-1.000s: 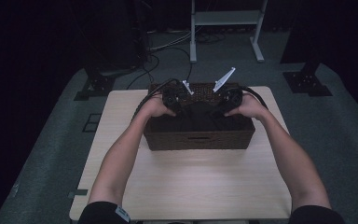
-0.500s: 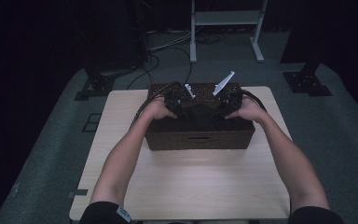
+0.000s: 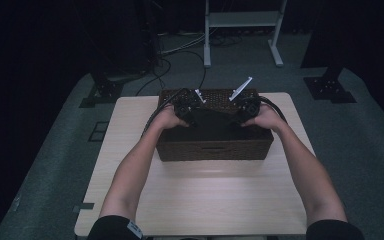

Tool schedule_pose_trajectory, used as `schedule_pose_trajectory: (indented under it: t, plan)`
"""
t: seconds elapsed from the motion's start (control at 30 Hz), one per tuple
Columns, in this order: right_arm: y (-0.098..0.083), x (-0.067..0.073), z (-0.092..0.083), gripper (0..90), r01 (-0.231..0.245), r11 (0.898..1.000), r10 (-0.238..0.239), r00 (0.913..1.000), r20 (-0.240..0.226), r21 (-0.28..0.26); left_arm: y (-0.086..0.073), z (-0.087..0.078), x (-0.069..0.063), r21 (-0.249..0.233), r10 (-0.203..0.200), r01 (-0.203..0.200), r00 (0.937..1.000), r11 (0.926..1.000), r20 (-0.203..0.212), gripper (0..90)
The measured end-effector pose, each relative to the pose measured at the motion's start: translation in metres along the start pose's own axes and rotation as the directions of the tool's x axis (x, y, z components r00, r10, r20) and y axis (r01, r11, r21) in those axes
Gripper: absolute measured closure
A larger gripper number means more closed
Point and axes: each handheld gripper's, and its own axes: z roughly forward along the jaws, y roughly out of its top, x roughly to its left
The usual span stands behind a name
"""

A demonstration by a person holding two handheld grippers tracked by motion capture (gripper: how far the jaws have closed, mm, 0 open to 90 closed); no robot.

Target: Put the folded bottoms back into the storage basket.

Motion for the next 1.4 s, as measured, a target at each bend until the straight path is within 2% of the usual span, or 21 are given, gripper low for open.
schedule_pose_trajectory:
  t: [0.17,0.4,0.53,0.7,0.87,1.1,1.3,1.4]
  plan:
    - [-0.001,0.0,-0.001,54.8,-0.004,1.0,0.004,1.0,0.004,-0.005,-0.005,-0.002,0.002,-0.029,-0.023,0.023,0.9997,0.9993,-0.004,58.3]
    - [-0.002,0.001,-0.006,52.8,-0.013,0.999,0.013,0.9999,0.005,-0.035,-0.008,-0.005,-0.001,-0.043,-0.033,0.032,0.9994,0.9986,-0.014,54.3]
    - [-0.005,0.004,-0.009,49.3,-0.014,0.998,0.014,0.9999,0.008,-0.068,-0.008,-0.009,-0.003,-0.055,-0.025,0.025,0.9996,0.9982,-0.009,52.9]
    - [-0.009,0.007,-0.013,47.7,-0.016,0.998,0.016,0.9999,0.0,-0.06,-0.006,-0.013,-0.006,-0.069,-0.021,0.02,0.9996,0.9974,-0.016,50.3]
    - [-0.008,0.01,-0.023,45.4,-0.037,0.994,0.034,0.999,-0.029,-0.104,-0.006,-0.018,-0.007,-0.112,-0.06,0.062,0.998,0.9917,0.019,42.8]
    - [-0.01,0.014,-0.03,39.8,-0.042,0.994,0.04,0.999,-0.019,-0.101,-0.007,-0.027,-0.014,-0.12,-0.041,0.039,0.9991,0.9921,-0.014,37.2]
    - [-0.018,0.019,-0.033,37.7,-0.048,0.991,0.046,0.9988,-0.018,-0.122,-0.016,-0.033,-0.015,-0.134,-0.059,0.055,0.998,0.9895,-0.024,35.2]
    - [-0.02,0.022,-0.037,37.7,-0.042,0.991,0.04,0.9991,-0.016,-0.131,-0.021,-0.037,-0.016,-0.159,-0.075,0.069,0.9967,0.9849,-0.031,34.4]
